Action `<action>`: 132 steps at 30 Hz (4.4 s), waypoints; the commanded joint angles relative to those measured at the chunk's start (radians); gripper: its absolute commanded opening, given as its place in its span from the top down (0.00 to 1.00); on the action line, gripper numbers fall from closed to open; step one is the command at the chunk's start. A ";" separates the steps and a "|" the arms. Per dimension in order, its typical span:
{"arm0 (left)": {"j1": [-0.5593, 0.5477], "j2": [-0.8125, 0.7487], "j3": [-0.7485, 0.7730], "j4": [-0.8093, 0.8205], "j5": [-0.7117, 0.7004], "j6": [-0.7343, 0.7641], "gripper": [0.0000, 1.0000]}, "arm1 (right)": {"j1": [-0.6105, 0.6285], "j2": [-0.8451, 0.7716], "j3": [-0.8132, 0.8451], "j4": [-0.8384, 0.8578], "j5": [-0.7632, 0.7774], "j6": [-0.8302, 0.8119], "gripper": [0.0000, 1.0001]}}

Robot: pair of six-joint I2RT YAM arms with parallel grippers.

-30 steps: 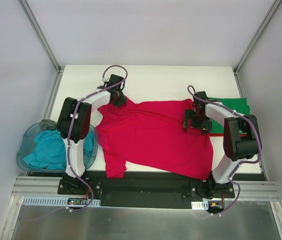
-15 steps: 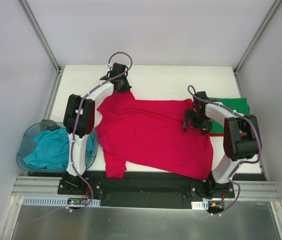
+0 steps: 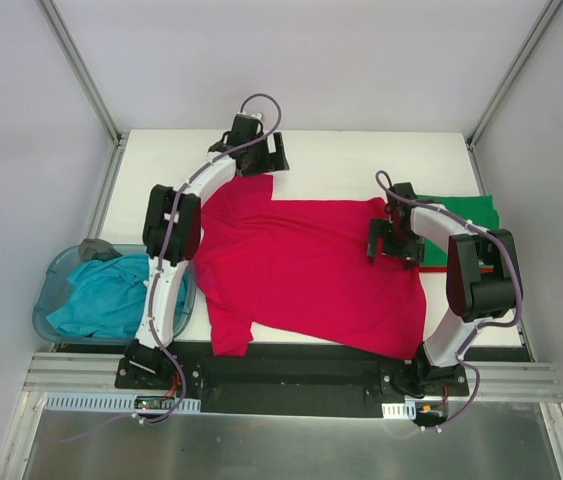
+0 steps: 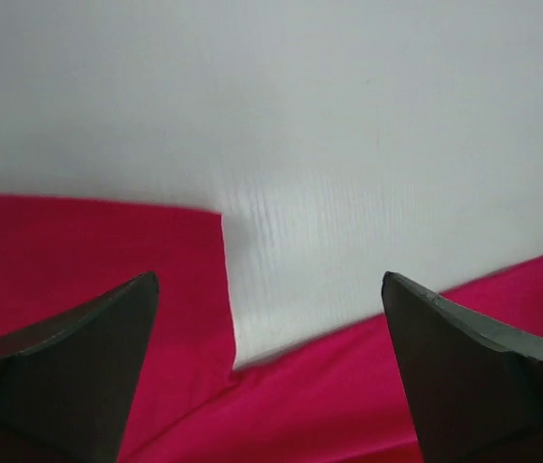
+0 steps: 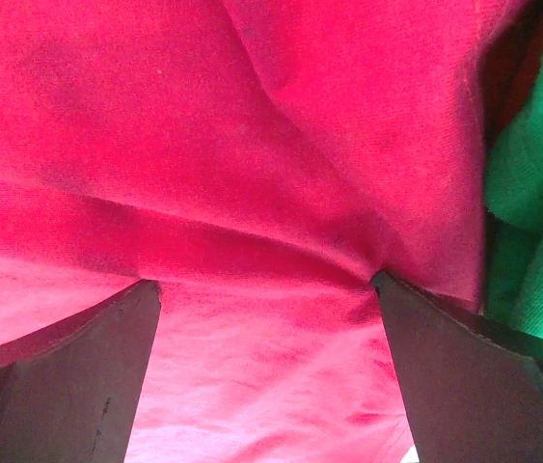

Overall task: Fold and stack the t-shirts
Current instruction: Flatten out the tshirt

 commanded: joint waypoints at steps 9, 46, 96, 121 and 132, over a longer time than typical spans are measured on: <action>0.052 -0.540 -0.655 0.014 0.028 -0.068 0.01 | -0.008 -0.173 0.048 -0.010 -0.068 -0.002 0.03; 0.282 0.090 0.090 -0.237 0.007 -0.176 0.01 | -0.113 0.889 1.334 -0.173 -0.264 0.149 0.03; 0.207 -0.390 -0.603 -0.024 0.147 0.035 0.01 | -0.231 0.855 1.317 -0.146 -0.170 -0.143 0.74; 0.231 -0.211 -0.390 -0.038 0.191 0.007 0.01 | -0.211 0.849 1.389 0.015 0.173 -0.327 1.00; 0.166 -0.538 -0.489 -0.059 0.177 0.016 0.01 | -0.182 0.515 1.261 -0.047 -0.021 -0.281 0.22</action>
